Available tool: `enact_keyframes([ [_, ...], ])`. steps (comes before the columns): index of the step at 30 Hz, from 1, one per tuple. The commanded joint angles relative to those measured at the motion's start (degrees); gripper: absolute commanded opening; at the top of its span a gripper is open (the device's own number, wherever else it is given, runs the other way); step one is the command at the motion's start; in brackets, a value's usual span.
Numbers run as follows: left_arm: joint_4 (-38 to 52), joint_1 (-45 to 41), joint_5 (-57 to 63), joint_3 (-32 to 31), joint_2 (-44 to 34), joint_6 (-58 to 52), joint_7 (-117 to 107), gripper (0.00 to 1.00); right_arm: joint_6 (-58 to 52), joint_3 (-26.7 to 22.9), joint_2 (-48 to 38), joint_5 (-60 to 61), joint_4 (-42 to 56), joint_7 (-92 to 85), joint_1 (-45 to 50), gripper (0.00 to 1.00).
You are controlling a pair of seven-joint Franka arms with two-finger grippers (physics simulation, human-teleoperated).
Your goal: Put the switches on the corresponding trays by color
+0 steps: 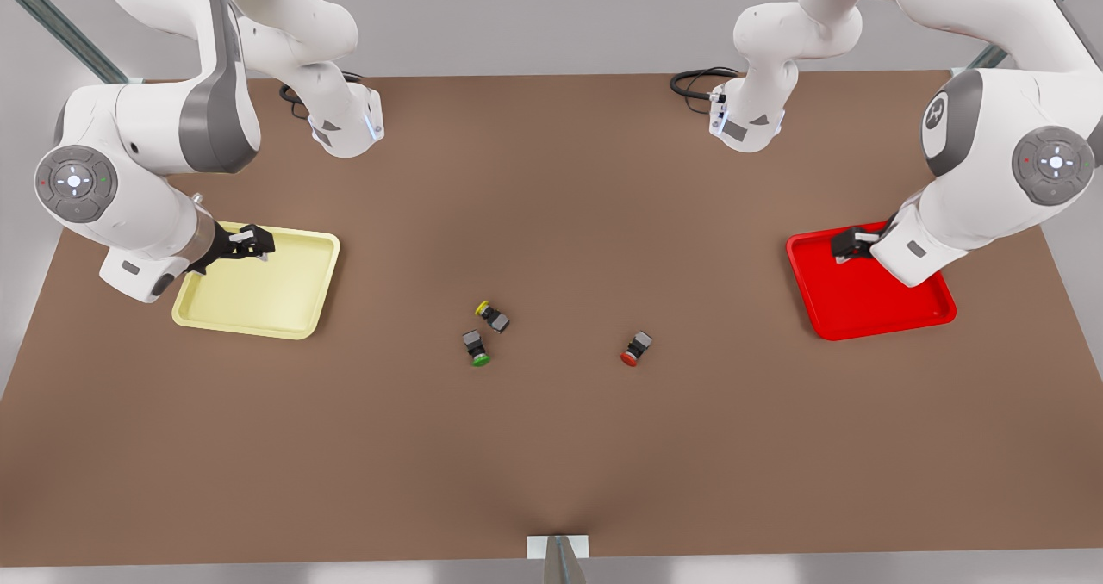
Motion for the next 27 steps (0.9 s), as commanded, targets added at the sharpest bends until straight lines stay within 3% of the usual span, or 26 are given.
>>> enact_keyframes([
  [1, 0.03, 0.03, 0.12, -0.02, -0.07, -1.40, 1.70, 1.00, -0.03, -0.02, -0.06, 0.03, 0.03, -0.26, 0.00, 1.00],
  [4, 0.03, -0.85, 0.12, -0.11, 0.02, -1.40, 1.70, 1.00, -0.03, -0.02, 0.29, -0.23, 0.03, -1.05, 0.27, 1.00],
  [5, 0.03, -1.82, 0.21, -0.37, 0.90, -1.49, 1.44, 1.00, 0.59, -0.02, 4.15, -0.58, 0.03, -0.70, 3.95, 1.00],
  [7, -0.33, -11.39, -1.28, -0.37, 5.20, -0.44, 1.26, 1.00, 4.19, -0.19, 8.72, -0.58, -0.06, 0.09, 10.28, 1.00],
  [9, -0.33, -20.71, -1.37, -0.46, 12.67, 10.63, -2.16, 1.00, 9.02, -0.72, 12.15, -0.67, 0.03, 4.65, 17.05, 1.00],
  [12, -0.06, -24.14, -1.46, -1.52, 21.03, 21.53, -2.87, 1.00, 15.17, -2.04, 16.55, -0.23, -0.06, 6.77, 23.20, 1.00],
  [15, -0.06, -24.05, -1.11, -1.52, 24.01, 22.50, -1.55, 1.00, 22.90, -2.04, 20.67, 0.82, -0.15, 9.23, 26.28, 1.00],
  [18, -1.47, -24.23, -0.85, -1.52, 28.31, 36.11, -0.67, 1.00, 30.38, -2.04, 24.54, 2.23, -0.67, 9.23, 29.35, 1.00],
  [22, -4.81, -23.26, -0.84, -1.52, 29.55, 45.79, 2.23, 1.00, 38.03, -2.04, 24.90, 2.58, -5.33, 9.32, 30.41, 1.00],
  [27, -9.82, -22.82, -0.84, -1.43, 30.25, 46.41, 3.20, 1.00, 47.17, -2.04, 27.53, 4.43, -8.94, 10.55, 32.35, 1.00],
])
